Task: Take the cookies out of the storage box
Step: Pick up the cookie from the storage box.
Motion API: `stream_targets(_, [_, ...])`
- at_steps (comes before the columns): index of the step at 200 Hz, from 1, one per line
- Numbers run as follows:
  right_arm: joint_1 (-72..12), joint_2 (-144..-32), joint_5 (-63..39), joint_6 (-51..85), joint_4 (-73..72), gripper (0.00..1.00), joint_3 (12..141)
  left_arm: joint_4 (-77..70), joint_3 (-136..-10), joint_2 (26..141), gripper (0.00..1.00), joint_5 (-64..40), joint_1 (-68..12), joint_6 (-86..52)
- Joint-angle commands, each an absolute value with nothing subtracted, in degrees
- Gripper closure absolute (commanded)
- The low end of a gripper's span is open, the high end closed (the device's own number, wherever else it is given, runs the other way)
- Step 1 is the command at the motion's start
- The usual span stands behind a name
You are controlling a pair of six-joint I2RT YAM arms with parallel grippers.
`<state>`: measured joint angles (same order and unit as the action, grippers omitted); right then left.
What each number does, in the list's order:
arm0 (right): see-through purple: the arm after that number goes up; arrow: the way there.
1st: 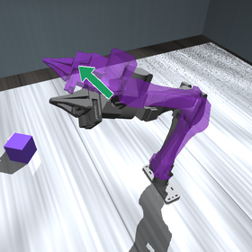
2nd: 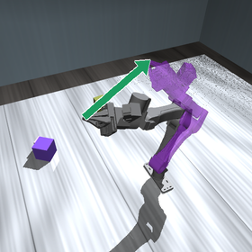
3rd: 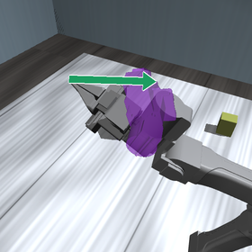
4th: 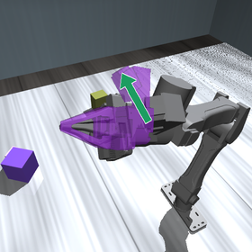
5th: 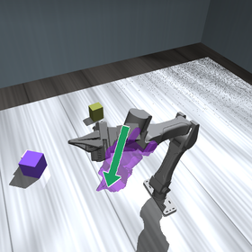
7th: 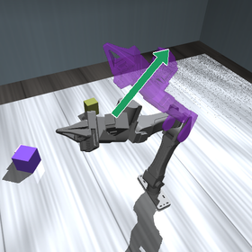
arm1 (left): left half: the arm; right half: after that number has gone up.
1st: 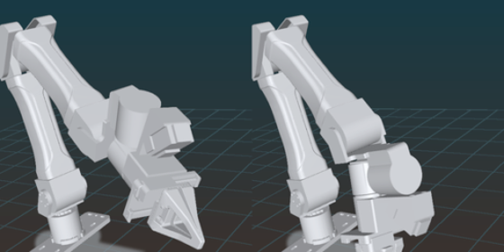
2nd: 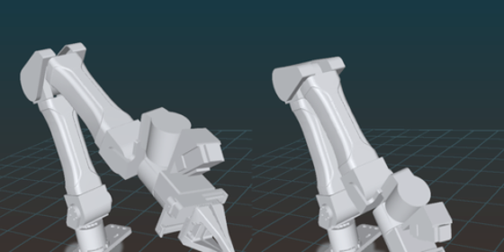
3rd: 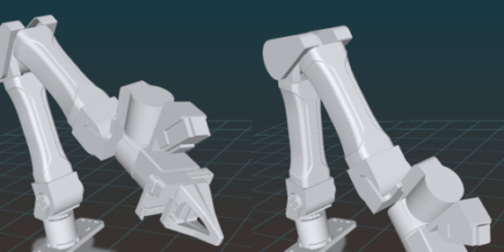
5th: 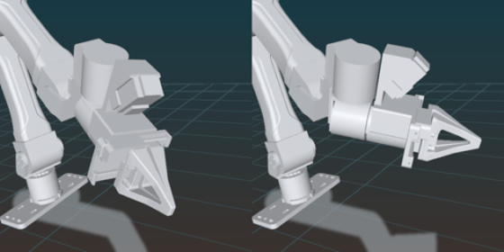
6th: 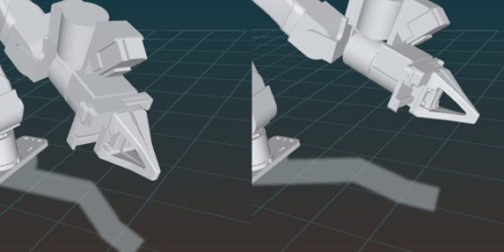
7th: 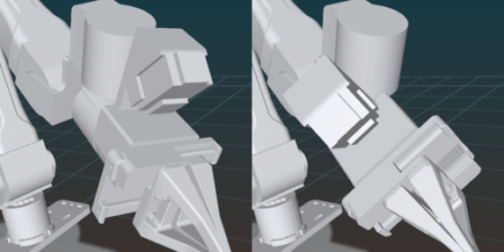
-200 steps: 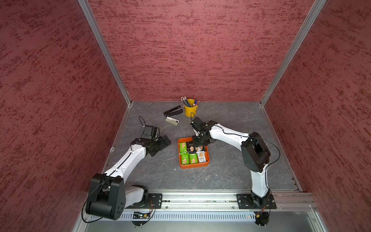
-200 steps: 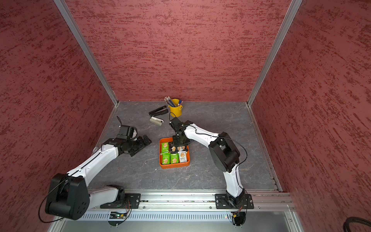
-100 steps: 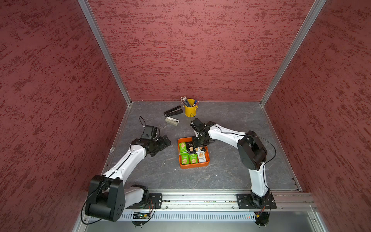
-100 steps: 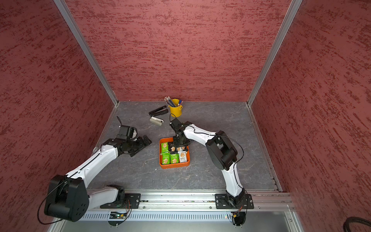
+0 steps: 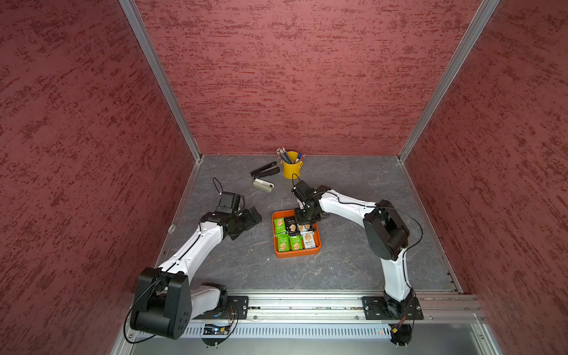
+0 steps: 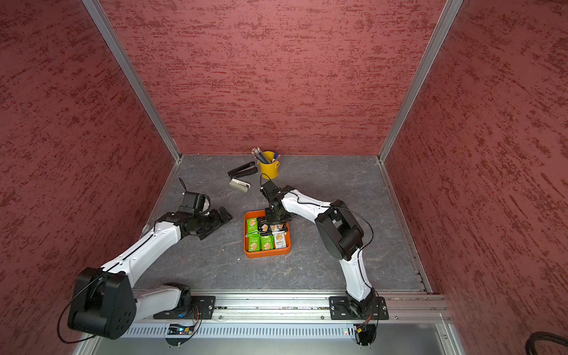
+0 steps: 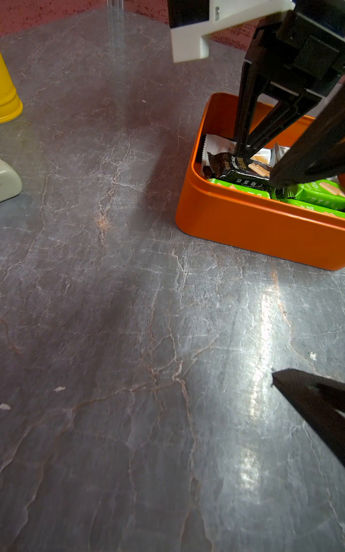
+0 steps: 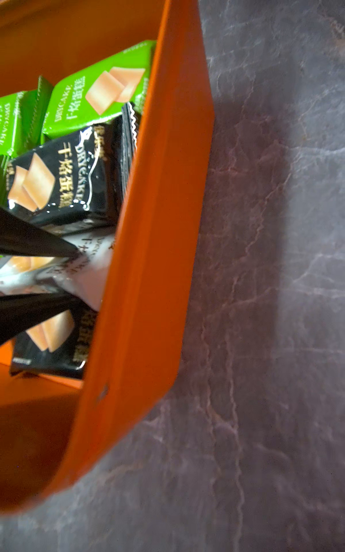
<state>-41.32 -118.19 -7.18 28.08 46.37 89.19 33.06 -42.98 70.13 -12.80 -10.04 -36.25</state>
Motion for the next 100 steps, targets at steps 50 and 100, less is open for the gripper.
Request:
stream_targets(50, [-41.22,-114.59,-8.35,29.78,47.75,0.88,88.65,32.71,-44.83,69.91,0.00,-12.65,-10.38,-35.07])
stream_targets(100, [-41.20,-113.08,-8.28,30.66,47.30,0.97,87.04,32.48,-45.11,70.66,0.00,-13.54,-10.45,-34.11])
